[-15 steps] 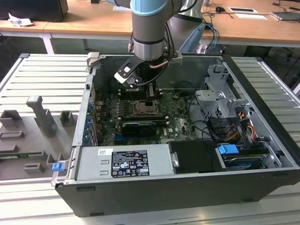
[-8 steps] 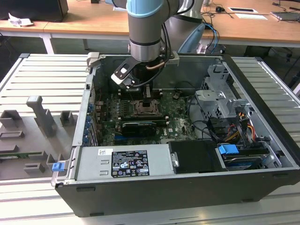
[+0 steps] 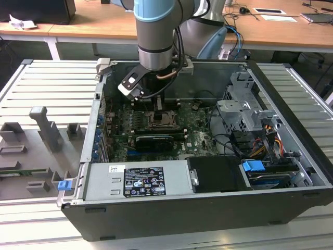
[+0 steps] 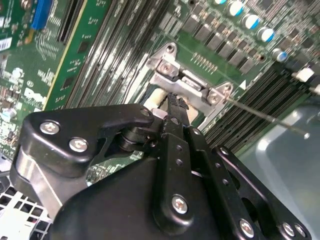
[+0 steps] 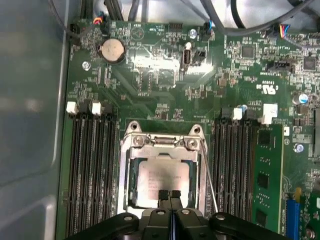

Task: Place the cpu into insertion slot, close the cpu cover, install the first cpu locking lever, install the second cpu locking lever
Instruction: 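Close the cpu cover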

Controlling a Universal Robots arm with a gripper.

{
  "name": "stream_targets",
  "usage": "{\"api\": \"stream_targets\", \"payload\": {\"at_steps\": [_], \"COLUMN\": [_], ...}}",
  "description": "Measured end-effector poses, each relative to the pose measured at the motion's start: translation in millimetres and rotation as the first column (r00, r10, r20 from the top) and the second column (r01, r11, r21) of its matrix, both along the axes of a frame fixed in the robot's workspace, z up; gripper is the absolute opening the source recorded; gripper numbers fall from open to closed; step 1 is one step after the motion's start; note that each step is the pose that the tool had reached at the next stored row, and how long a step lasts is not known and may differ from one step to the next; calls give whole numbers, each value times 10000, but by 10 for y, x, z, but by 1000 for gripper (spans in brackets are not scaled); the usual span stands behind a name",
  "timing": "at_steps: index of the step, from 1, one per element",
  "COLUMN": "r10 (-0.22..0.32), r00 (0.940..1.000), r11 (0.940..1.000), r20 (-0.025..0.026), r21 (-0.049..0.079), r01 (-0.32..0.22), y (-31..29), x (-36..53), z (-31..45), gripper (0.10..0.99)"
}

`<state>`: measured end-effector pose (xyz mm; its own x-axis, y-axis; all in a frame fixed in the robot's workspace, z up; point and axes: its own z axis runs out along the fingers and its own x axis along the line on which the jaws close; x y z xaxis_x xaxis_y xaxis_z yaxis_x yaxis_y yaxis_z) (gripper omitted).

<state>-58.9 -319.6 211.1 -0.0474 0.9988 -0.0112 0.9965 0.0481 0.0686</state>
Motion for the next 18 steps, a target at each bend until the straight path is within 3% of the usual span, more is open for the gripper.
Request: {"api": "stream_targets", "payload": {"at_steps": [10,13,16,18], "r10": [0,0,0,2], "r00": [10000,10000,10000,10000], "r11": [10000,10000,10000,10000], "r20": [-12,8,-2,-3], "r21": [-14,19,2,1], "r01": [-1,0,0,-2], "y": [3,9,6,6], "x": [-4,0,-1,0], "z": [-103,-60,35,47], "gripper": [106,106,106,106]}}
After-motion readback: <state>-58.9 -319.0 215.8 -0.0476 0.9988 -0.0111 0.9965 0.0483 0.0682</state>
